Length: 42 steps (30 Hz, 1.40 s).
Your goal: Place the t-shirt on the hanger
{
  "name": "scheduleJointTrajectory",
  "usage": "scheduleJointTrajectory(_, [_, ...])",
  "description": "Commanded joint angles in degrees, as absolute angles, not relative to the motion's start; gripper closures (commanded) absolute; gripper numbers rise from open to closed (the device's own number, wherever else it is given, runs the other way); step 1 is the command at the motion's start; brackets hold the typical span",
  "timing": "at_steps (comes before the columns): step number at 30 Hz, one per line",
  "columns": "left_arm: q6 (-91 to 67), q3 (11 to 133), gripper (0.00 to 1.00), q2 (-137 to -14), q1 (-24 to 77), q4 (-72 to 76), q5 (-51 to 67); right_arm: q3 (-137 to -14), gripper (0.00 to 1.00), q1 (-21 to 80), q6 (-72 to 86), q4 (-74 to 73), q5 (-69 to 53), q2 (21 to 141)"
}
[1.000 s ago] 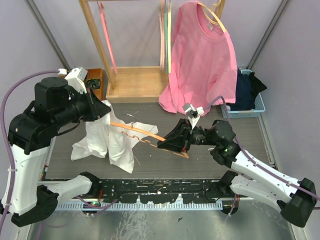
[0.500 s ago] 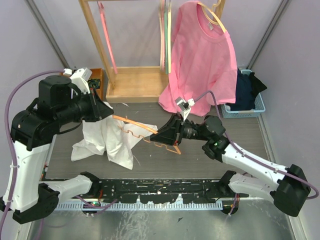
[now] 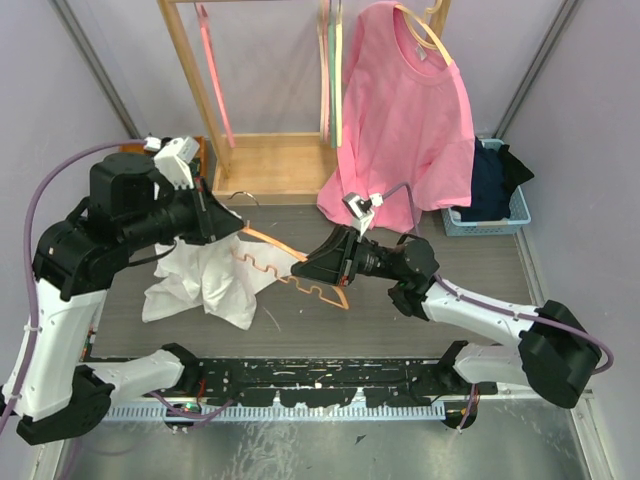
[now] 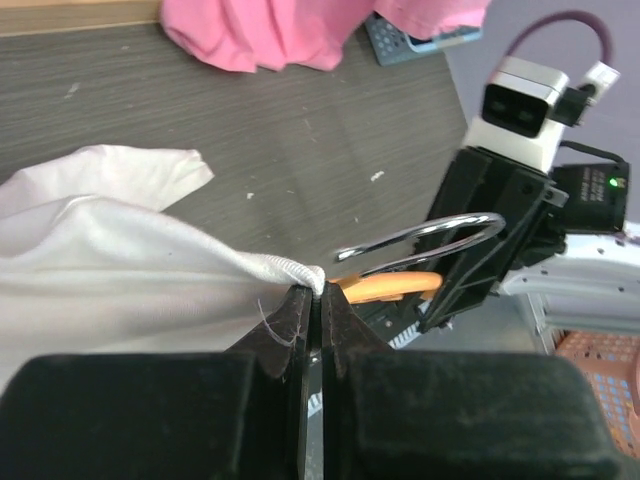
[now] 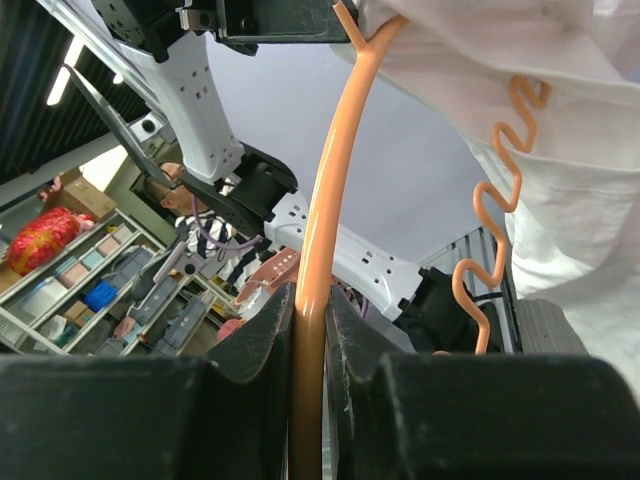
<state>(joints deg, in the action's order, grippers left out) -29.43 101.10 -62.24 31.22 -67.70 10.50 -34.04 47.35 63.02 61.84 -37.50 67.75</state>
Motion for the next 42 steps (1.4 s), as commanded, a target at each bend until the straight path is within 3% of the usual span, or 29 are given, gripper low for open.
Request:
scheduleJointTrajectory(1, [-32.11, 100.56, 0.91, -63.75, 38.42, -61.32, 12.41, -35.8, 0.99, 48.92, 63.98, 73.59, -34.72, 68.4])
scheduleJointTrajectory(9, [-31.45, 102.75, 0.89, -65.61, 46.65, -64.14, 4.62, -34.41, 0.99, 49.13, 65.29, 78.93, -34.06, 69.54])
scheduleJointTrajectory(15, [-28.84, 100.89, 0.77, -63.01, 46.63, -68.53, -4.94, -30.53, 0.99, 49.18, 67.27, 86.32, -33.99, 69.19])
scheduleJointTrajectory(20, [-27.11, 95.98, 0.71, -61.14, 46.66, -65.5, -3.38, -27.24, 0.99, 49.55, 71.24, 96.9, -32.85, 73.22])
scheduleJointTrajectory(32, [-24.34, 96.21, 0.6, -59.18, 46.66, -65.44, -4.42, -27.11, 0.99, 51.66, 69.03, 97.06, -32.65, 75.4])
scheduleJointTrajectory(42, [-22.26, 91.72, 0.91, -58.14, 46.64, -63.39, -8.39, -30.48, 0.99, 52.76, 74.59, 97.04, -30.96, 78.13])
